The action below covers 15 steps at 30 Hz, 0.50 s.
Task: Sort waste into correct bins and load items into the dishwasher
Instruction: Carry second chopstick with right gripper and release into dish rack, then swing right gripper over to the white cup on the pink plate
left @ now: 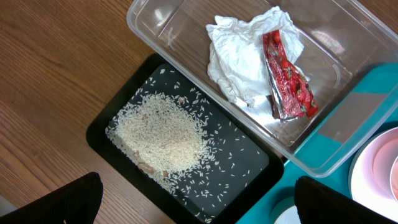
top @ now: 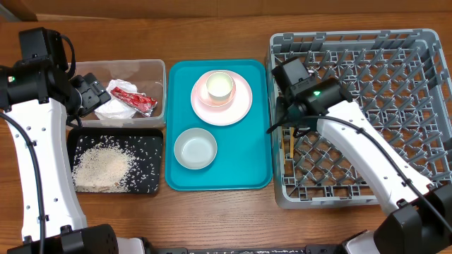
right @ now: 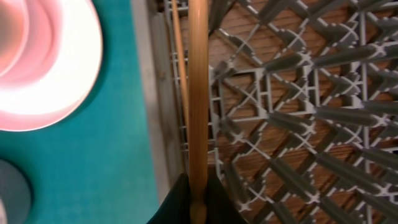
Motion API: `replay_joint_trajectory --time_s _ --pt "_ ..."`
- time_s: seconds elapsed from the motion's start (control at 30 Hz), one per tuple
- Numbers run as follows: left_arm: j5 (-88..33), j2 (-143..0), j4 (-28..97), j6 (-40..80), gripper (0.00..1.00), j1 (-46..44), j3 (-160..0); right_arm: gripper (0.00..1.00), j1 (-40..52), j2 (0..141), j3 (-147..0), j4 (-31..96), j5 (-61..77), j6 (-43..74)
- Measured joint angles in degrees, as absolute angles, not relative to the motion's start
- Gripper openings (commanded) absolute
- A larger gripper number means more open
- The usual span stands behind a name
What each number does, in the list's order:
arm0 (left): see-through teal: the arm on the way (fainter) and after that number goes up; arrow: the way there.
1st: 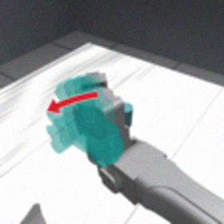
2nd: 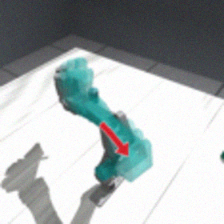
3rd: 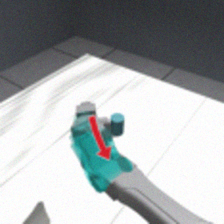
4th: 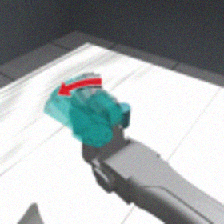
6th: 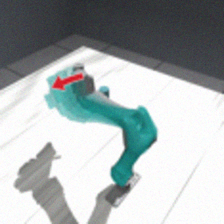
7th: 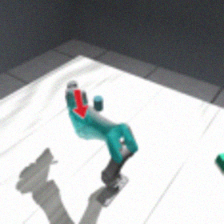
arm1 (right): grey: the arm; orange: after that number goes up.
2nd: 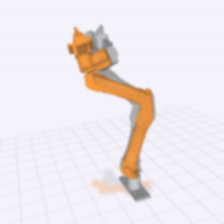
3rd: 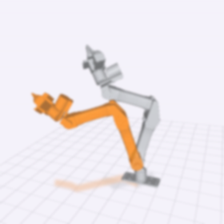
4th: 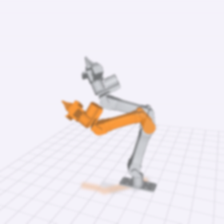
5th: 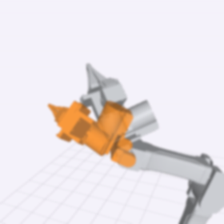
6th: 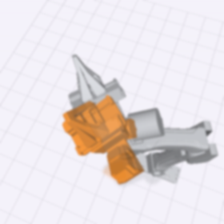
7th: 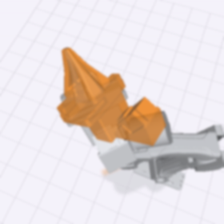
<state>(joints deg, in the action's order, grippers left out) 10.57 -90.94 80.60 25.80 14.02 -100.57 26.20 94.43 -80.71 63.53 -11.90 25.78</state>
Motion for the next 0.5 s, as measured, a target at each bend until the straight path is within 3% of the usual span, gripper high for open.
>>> replay_joint_trajectory --time_s 0.5 --pt "10.57 -90.94 80.62 25.80 1.00 14.02 -100.57 0.12 25.36 94.43 -75.05 56.55 -11.84 20.05"
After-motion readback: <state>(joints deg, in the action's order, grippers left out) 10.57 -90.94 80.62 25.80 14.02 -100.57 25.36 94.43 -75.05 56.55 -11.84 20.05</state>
